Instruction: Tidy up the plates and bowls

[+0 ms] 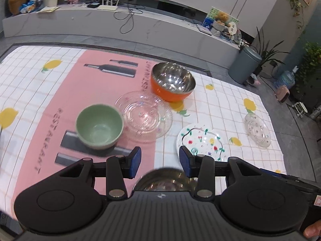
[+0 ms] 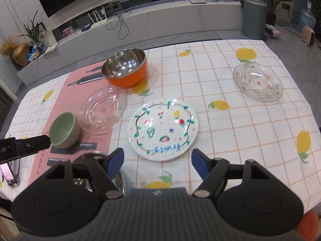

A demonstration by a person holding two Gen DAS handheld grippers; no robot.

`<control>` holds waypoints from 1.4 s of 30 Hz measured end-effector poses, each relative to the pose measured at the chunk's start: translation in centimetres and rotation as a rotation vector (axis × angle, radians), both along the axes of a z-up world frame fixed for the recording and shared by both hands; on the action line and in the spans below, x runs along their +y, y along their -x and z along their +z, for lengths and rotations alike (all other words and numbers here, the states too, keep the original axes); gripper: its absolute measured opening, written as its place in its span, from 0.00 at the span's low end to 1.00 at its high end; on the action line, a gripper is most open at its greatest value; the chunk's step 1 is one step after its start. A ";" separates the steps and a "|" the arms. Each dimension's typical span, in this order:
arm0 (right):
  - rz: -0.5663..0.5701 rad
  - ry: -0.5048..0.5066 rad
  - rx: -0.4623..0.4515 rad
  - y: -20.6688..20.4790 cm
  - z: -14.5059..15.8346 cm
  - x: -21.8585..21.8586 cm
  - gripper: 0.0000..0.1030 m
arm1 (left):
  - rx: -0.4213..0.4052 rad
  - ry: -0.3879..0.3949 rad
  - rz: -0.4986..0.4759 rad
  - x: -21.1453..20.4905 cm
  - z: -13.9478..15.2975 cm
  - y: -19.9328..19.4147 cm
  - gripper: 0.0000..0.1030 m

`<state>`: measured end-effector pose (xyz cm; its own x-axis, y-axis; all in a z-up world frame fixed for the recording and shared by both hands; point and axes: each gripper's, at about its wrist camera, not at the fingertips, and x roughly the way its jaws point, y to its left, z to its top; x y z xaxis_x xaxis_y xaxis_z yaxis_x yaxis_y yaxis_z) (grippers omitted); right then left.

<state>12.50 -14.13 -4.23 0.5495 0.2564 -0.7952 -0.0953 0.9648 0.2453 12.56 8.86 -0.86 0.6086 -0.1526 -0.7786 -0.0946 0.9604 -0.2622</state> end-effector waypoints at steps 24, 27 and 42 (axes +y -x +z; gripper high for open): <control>0.028 0.044 -0.002 -17.8 0.2 4.6 0.72 | 0.009 0.109 0.026 3.5 -2.7 -16.2 0.50; 0.020 0.052 0.011 -19.9 -0.8 5.5 0.66 | 0.034 0.160 0.033 3.7 -3.9 -18.2 0.50; -0.013 0.036 0.204 -27.3 -6.2 7.6 0.52 | 0.196 0.187 0.108 3.6 -10.6 -24.0 0.38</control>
